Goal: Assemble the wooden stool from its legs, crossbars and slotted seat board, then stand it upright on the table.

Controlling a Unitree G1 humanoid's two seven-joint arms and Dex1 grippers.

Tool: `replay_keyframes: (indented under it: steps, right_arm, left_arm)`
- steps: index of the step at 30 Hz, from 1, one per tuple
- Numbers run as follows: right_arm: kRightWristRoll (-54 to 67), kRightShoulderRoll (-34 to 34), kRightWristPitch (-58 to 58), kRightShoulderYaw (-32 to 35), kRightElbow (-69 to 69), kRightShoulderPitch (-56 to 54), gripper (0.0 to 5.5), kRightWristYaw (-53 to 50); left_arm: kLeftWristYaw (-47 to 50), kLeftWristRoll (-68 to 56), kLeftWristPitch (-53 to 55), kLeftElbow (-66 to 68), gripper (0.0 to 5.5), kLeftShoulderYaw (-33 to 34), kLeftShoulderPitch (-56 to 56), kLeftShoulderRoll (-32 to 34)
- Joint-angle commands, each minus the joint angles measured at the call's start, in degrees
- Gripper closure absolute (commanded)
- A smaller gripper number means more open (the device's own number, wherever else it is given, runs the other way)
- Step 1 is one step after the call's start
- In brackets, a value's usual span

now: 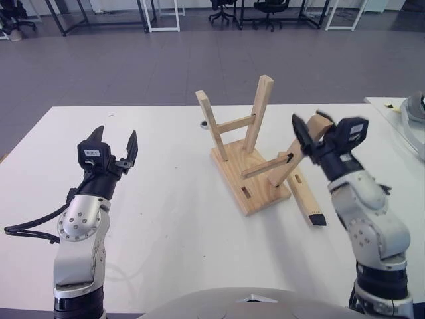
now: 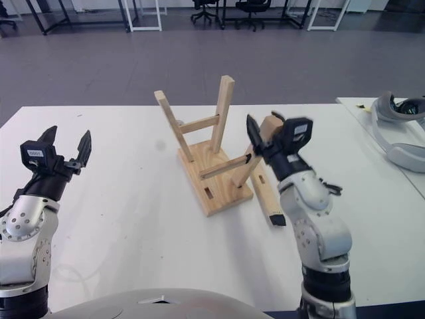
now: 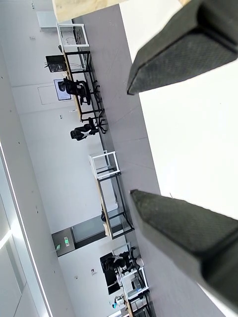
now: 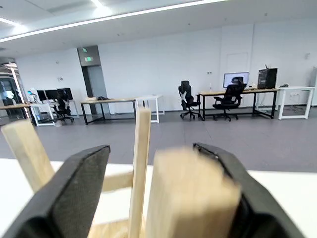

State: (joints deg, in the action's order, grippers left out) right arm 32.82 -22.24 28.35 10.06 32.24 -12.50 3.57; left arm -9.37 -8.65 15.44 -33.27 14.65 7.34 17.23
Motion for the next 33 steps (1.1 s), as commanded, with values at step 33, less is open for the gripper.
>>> replay_keyframes:
  steps: [33]
  right_arm:
    - [-24.57, -13.66, 4.89, -19.89, -22.71, 8.50, 2.34, 29.18]
  left_arm:
    - [-0.42, 3.36, -1.35, 2.51, 1.96, -3.11, -2.20, 0.00]
